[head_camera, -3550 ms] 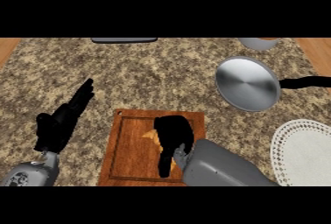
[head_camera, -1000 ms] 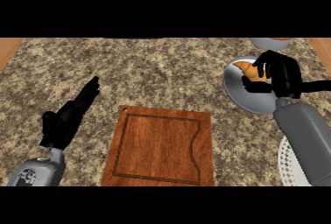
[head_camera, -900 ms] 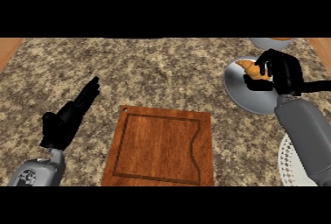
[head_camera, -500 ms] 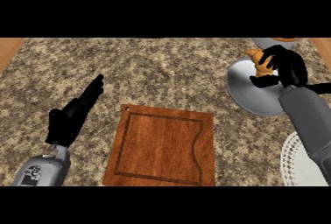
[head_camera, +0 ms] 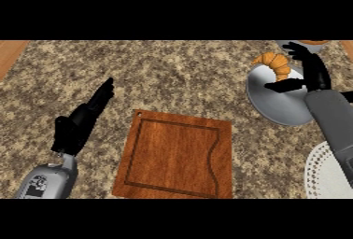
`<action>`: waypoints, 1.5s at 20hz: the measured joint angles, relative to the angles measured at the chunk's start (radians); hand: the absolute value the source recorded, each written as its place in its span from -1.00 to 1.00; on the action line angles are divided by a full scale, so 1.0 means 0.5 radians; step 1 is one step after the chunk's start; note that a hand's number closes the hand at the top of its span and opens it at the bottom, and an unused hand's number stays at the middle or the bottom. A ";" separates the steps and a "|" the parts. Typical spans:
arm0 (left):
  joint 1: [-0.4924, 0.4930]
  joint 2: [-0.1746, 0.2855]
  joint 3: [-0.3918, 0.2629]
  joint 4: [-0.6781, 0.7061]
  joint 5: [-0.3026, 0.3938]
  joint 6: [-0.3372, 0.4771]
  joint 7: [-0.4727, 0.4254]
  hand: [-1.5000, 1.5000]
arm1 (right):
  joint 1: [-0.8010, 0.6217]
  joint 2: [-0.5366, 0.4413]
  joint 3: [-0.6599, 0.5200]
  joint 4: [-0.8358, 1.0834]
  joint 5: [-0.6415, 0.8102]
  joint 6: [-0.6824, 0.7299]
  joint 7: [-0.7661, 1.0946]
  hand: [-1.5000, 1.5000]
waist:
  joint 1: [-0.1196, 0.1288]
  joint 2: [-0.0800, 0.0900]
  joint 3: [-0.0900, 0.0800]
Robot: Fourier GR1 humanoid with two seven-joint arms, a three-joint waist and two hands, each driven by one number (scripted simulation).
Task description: Pick the croissant from the cutting board and place it in the pan
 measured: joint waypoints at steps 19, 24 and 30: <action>0.063 0.010 0.051 -0.055 0.002 -0.029 0.032 0.00 | 0.254 -0.332 -0.596 0.166 -0.643 0.986 -0.894 -1.00 | -0.056 -0.019 0.000; 0.091 -0.004 0.067 -0.071 -0.018 -0.032 0.035 0.00 | 0.411 -0.353 -0.598 0.167 -0.664 1.107 -1.130 -1.00 | -0.073 -0.030 -0.002; 0.109 -0.022 0.083 -0.071 -0.041 -0.056 0.033 0.00 | 0.566 -0.373 -0.590 0.162 -0.694 1.183 -1.230 -1.00 | -0.085 -0.036 -0.003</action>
